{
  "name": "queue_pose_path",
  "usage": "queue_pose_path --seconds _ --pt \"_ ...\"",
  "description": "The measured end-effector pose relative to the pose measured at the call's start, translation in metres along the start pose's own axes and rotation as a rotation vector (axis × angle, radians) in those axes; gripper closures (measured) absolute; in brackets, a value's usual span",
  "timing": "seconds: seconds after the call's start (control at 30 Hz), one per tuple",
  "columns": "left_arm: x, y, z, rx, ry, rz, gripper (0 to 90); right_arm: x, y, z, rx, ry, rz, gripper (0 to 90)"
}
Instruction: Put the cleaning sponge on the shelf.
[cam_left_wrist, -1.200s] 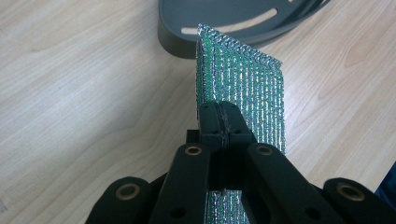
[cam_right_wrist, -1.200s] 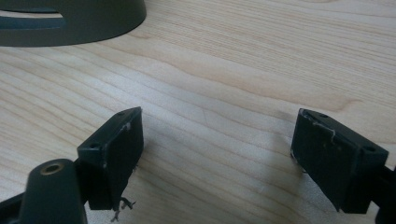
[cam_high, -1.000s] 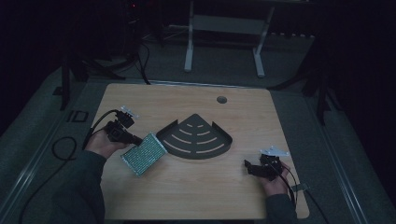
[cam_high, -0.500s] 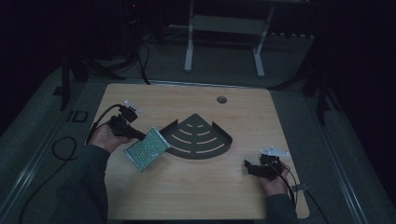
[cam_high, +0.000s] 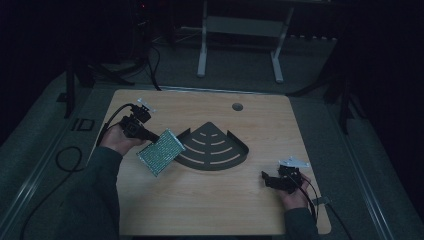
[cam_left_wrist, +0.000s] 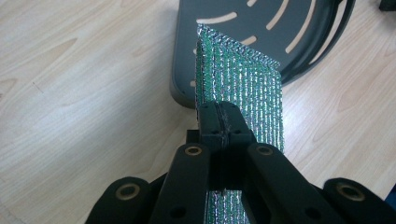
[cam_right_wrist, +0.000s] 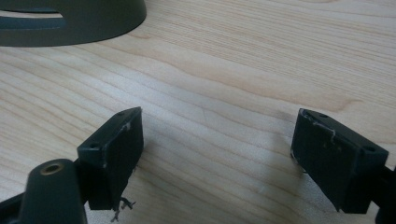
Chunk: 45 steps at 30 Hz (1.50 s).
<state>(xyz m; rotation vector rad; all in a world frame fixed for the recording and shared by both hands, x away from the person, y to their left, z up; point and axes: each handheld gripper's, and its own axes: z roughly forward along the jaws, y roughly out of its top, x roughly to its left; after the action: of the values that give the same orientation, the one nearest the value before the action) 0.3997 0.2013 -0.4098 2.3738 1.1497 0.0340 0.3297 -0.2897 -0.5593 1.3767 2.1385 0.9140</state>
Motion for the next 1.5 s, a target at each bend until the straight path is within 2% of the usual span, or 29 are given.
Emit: queue_pose_path --seconds 0.47,0.87,0.93,1.3,1.5 --pt "-0.006 0.019 -0.002 -0.018 0.013 0.021 90.0 0.000 0.000 0.000 0.000 0.000 0.001 16.4" --pt "-0.008 0.032 -0.002 -0.013 0.027 0.040 90.0 0.000 0.000 0.000 0.000 0.000 0.000 16.4" --pt "-0.008 0.034 -0.001 -0.017 0.018 0.036 90.0 0.000 0.000 0.000 0.000 0.000 0.000 16.4" --pt "-0.009 0.049 0.008 -0.004 0.027 0.046 90.0 0.000 0.000 0.000 0.000 0.000 0.000 16.4" --pt "-0.010 0.055 0.012 -0.013 0.028 0.048 90.0 0.000 0.000 0.000 -0.001 0.000 -0.001 16.4"
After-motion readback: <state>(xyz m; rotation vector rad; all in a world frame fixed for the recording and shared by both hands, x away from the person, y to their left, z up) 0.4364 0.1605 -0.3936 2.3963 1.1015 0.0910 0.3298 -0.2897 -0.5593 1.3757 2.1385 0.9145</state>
